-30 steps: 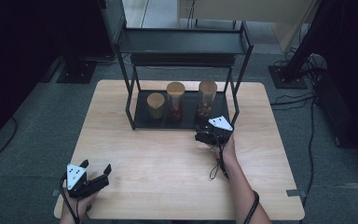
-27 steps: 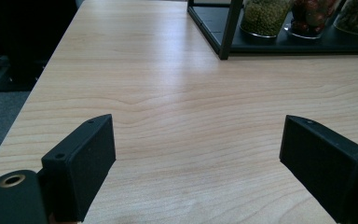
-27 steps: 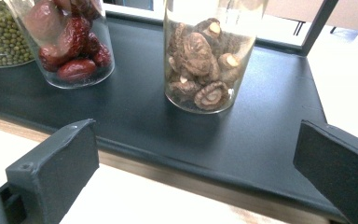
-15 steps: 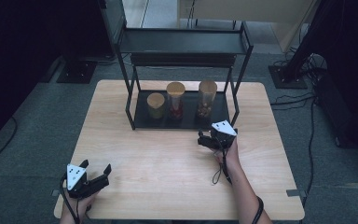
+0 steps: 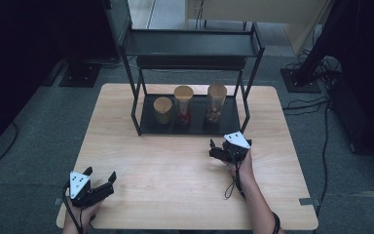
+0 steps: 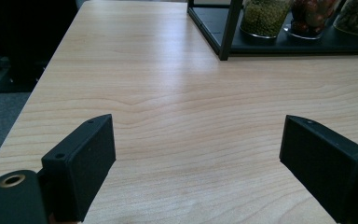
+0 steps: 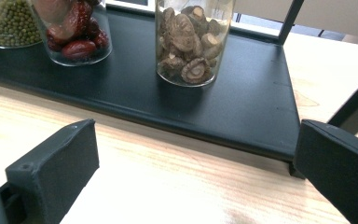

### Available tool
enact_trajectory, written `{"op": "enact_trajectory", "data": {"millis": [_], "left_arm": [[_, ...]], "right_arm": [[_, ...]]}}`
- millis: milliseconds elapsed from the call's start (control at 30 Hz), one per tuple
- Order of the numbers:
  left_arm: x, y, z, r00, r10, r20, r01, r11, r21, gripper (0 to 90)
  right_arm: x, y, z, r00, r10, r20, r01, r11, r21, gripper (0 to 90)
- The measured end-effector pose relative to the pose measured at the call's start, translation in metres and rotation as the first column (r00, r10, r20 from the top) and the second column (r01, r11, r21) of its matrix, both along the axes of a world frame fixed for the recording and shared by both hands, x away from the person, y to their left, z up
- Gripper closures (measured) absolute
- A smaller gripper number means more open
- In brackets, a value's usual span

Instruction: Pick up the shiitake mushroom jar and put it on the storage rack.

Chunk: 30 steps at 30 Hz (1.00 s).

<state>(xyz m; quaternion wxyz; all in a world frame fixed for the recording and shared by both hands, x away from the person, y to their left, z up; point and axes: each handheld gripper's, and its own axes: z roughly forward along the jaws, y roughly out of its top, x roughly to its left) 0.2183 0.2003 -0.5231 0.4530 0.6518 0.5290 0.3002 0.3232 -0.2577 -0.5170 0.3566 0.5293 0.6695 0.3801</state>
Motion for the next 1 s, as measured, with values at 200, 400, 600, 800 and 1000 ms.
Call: {"op": "enact_trajectory", "data": {"millis": [200,400,600,800,1000], "left_arm": [[0.0,0.0,0.0,1.0,0.001,0.0,-0.001,1.0,0.001,10.6],[0.0,0.0,0.0,1.0,0.002,0.002,-0.002,1.0,0.001,10.6],[0.0,0.0,0.0,1.0,0.001,0.002,-0.001,1.0,0.003,10.6],[-0.001,-0.001,0.0,1.0,0.002,0.002,-0.002,1.0,0.005,10.6],[-0.001,-0.001,0.0,1.0,0.002,0.002,-0.002,1.0,0.009,10.6]], "right_arm": [[-0.009,-0.002,0.0,1.0,0.007,0.005,-0.007,1.0,-0.006,0.0],[-0.017,-0.004,0.0,0.9999,0.009,0.007,-0.009,1.0,-0.008,0.0],[-0.025,-0.007,0.0,0.9999,0.008,0.01,-0.008,1.0,-0.009,0.0],[-0.031,-0.009,0.0,0.9999,0.011,0.012,-0.011,1.0,-0.014,0.0],[-0.038,-0.011,0.0,0.9999,0.007,0.009,-0.006,1.0,-0.005,0.0]]}}
